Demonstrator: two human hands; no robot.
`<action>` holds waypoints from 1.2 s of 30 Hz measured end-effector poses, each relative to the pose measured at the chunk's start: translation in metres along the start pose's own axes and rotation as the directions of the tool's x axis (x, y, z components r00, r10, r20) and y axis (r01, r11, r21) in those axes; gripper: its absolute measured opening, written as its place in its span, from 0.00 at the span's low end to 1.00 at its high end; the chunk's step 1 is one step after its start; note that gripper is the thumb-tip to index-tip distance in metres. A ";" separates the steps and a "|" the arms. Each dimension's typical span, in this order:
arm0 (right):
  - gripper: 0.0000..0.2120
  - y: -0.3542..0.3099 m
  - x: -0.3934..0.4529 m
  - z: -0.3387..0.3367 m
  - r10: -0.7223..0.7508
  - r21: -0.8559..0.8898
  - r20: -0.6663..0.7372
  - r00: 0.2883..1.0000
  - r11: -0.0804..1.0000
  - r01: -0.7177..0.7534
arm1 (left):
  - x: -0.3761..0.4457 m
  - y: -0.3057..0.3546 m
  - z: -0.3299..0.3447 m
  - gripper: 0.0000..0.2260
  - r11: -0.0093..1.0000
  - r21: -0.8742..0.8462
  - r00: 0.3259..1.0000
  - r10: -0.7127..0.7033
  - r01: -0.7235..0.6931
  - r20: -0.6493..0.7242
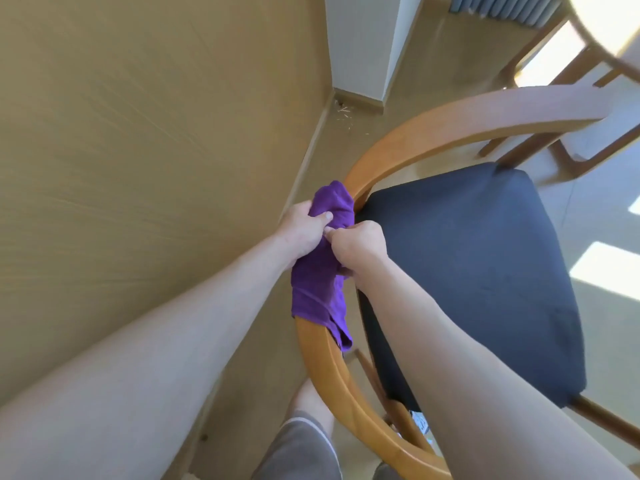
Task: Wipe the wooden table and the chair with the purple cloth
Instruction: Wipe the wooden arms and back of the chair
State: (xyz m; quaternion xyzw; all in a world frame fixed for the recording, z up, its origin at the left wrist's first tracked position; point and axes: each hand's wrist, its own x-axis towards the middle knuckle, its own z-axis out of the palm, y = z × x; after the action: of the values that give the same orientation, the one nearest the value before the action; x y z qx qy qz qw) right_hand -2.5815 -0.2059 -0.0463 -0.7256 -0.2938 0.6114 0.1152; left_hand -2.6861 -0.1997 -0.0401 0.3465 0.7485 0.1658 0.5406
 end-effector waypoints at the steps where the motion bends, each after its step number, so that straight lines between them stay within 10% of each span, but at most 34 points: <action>1: 0.15 -0.004 0.008 0.000 0.001 0.023 -0.033 0.999 1.000 -0.001 | 0.010 0.006 0.001 0.05 1.000 0.015 1.000 0.004 -0.004 0.021; 12: 0.17 -0.006 0.042 0.011 -0.116 0.252 -0.402 0.908 0.940 0.232 | 0.077 0.033 0.019 0.06 0.980 -0.116 0.972 0.177 -0.161 0.152; 36: 0.20 0.042 -0.010 0.027 -0.152 0.278 -0.211 0.966 0.938 0.209 | 0.016 -0.032 -0.002 0.11 0.991 -0.097 0.991 0.103 -0.095 0.088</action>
State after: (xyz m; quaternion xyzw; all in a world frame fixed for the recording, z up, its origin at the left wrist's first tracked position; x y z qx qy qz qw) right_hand -2.5965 -0.2502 -0.0659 -0.7236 -0.2519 0.5650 0.3059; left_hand -2.7019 -0.2110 -0.0707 0.3651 0.6959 0.2108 0.5814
